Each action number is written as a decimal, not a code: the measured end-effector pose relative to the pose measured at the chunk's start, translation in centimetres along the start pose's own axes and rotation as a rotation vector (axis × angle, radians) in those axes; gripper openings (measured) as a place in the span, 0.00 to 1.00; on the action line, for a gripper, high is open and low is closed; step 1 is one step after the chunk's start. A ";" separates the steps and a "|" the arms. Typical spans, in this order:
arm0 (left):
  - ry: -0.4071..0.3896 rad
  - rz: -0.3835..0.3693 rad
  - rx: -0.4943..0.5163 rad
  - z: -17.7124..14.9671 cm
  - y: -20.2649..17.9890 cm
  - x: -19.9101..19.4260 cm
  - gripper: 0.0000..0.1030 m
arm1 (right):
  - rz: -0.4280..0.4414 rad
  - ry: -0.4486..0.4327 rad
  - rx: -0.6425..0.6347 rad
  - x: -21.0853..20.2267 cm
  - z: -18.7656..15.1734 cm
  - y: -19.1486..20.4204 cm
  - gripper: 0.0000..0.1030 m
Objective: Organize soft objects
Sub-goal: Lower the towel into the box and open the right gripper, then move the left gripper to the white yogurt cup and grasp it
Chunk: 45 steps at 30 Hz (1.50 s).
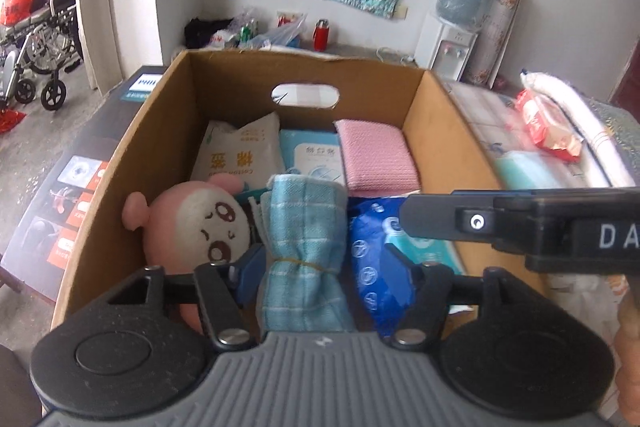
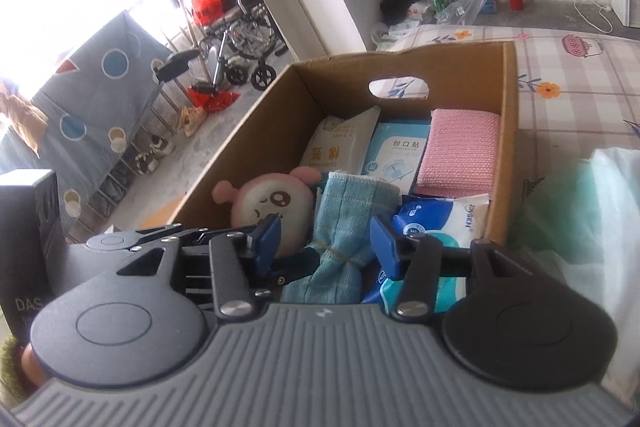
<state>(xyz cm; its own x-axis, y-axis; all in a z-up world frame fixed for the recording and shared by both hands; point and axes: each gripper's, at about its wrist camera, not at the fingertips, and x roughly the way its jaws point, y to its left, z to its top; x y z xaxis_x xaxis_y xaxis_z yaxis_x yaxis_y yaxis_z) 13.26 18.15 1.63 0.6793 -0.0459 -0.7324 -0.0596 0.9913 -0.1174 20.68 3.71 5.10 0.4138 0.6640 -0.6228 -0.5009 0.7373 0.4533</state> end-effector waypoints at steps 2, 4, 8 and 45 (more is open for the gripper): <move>-0.025 -0.013 0.009 -0.3 -1.0 -1.0 0.68 | 0.008 -0.027 0.017 -1.6 -0.3 -0.5 0.48; -0.055 -0.028 0.011 -0.6 -2.0 -2.1 0.70 | 0.012 -0.055 0.033 -3.4 -0.5 -1.1 0.48; -0.118 -0.066 0.037 -1.1 -4.7 -4.2 0.74 | 0.006 -0.108 0.058 -7.0 -1.3 -2.5 0.49; 0.045 -0.310 0.314 -2.7 -33.0 9.1 0.63 | -0.353 -0.199 0.574 -21.3 -15.3 -33.3 0.45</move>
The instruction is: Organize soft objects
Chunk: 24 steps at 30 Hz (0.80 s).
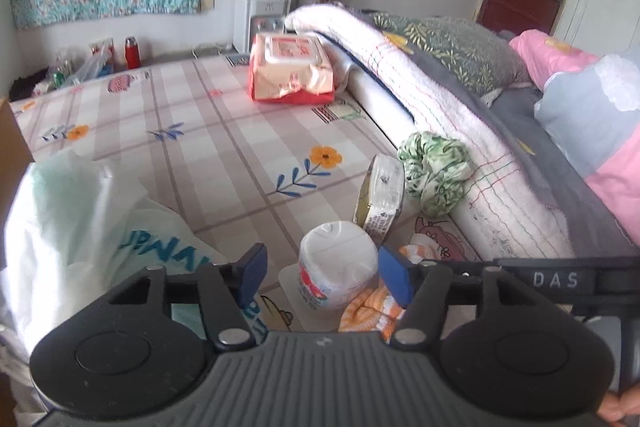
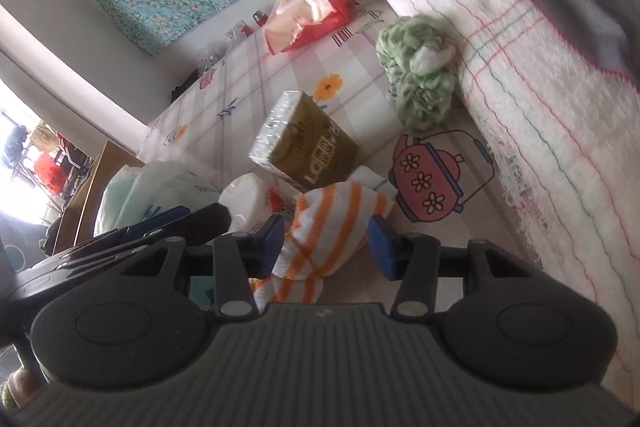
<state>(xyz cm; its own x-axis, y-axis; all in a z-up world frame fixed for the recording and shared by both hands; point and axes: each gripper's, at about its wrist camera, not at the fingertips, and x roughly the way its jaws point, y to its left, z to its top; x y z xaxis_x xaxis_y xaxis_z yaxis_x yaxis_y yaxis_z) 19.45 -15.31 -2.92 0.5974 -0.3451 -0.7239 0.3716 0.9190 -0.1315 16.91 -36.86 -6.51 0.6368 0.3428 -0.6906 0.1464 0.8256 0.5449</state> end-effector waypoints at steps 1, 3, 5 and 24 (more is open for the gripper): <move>0.013 -0.002 -0.004 0.1 -0.1 0.5 0.63 | -0.003 0.004 0.010 0.3 0.0 -0.3 0.45; 0.033 -0.006 -0.014 0.4 -0.1 1.3 0.63 | -0.010 0.008 0.026 0.7 0.0 -0.9 0.45; 0.053 -0.010 -0.028 0.6 -0.1 2.1 0.63 | 0.005 0.014 0.049 1.0 0.0 -1.6 0.46; -0.024 -0.037 -0.119 2.1 1.8 -0.8 0.51 | -0.043 -0.019 0.009 1.4 0.0 -0.5 0.48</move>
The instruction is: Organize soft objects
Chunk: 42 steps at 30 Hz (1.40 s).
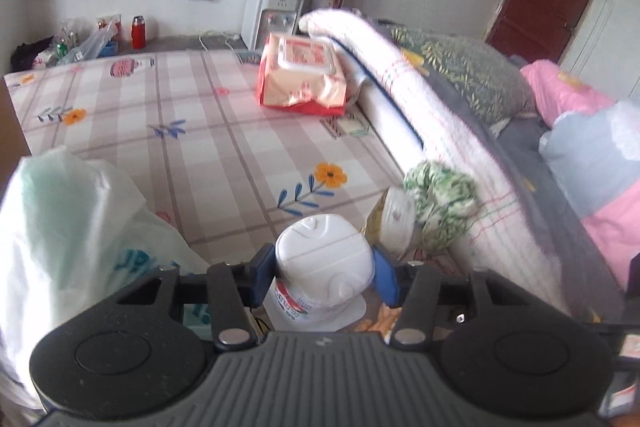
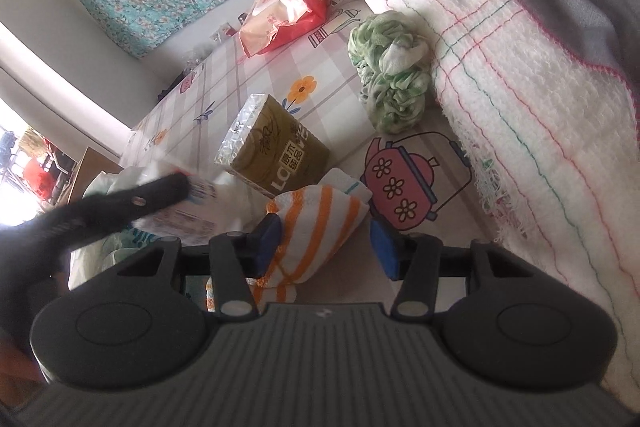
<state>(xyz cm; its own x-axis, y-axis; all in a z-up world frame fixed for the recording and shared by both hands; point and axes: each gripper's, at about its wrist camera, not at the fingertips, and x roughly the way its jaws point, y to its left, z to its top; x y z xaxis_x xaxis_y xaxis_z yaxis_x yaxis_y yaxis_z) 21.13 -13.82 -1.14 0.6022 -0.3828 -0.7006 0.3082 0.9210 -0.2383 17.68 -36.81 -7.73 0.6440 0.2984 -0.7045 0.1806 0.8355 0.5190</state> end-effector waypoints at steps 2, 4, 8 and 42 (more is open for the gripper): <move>-0.025 -0.031 -0.025 0.4 0.4 -1.5 0.51 | -0.002 -0.013 -0.002 -0.3 -0.1 0.1 0.48; -0.044 -0.072 -0.048 0.6 0.8 -2.9 0.51 | 0.050 -0.034 0.015 -1.0 -0.1 0.1 0.49; -0.046 -0.178 -0.126 0.7 2.0 -5.0 0.51 | 0.219 -0.066 0.101 -2.3 0.0 -0.8 0.56; -0.175 -0.586 -0.547 -5.7 10.7 -14.1 0.50 | 1.219 0.321 0.881 8.0 -11.7 5.7 0.85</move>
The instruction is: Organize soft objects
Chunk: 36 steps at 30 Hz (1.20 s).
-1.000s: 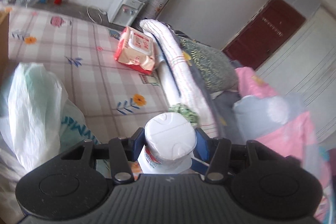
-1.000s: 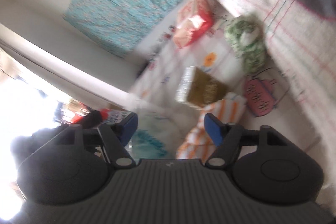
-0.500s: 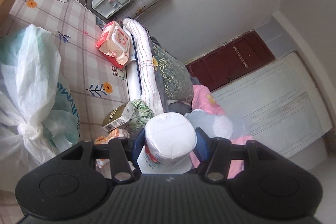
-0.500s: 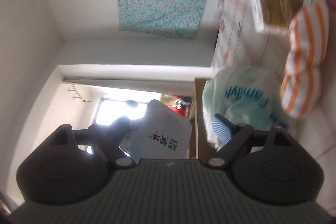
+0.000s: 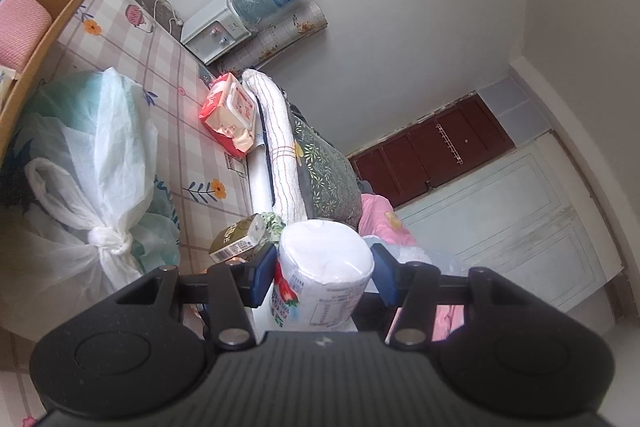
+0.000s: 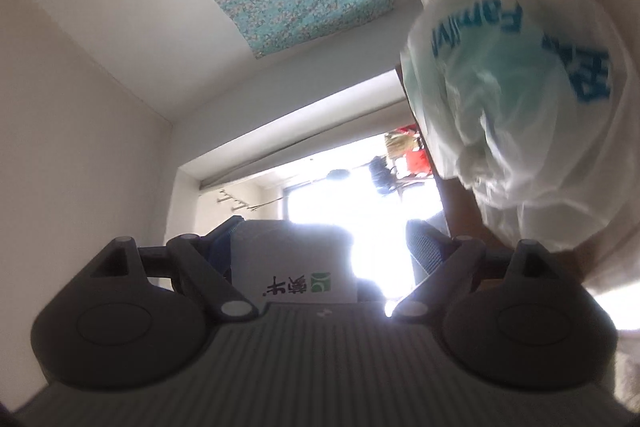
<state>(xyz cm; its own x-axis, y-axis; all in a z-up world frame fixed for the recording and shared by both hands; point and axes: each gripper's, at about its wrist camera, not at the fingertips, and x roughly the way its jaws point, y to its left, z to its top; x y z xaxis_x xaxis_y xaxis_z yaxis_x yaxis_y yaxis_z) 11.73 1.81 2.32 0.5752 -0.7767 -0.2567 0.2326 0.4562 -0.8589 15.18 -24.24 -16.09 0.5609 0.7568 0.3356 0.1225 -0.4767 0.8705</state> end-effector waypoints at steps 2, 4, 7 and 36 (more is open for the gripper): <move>-0.009 -0.003 -0.016 -0.2 0.5 -0.6 0.50 | 0.023 0.018 0.023 0.7 -0.5 -0.8 0.85; -0.017 0.005 -0.022 -0.4 0.8 -1.0 0.50 | 0.023 0.024 0.019 1.0 -1.1 -1.2 0.83; -0.020 0.019 -0.029 -0.6 1.3 -1.5 0.50 | 0.032 0.025 0.010 1.4 -1.5 -1.4 0.70; 0.143 0.307 0.383 -5.8 0.5 3.6 0.53 | -1.046 -0.086 -0.779 -3.8 -2.3 14.4 0.58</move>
<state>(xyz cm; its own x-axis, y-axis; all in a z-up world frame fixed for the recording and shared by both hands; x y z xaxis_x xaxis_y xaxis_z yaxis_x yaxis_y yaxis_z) 9.35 -3.23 -1.62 0.5549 -0.6217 -0.5528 0.3560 0.7780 -0.5177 12.91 -33.00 -4.02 0.5429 0.5643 -0.6219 0.0428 0.7210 0.6916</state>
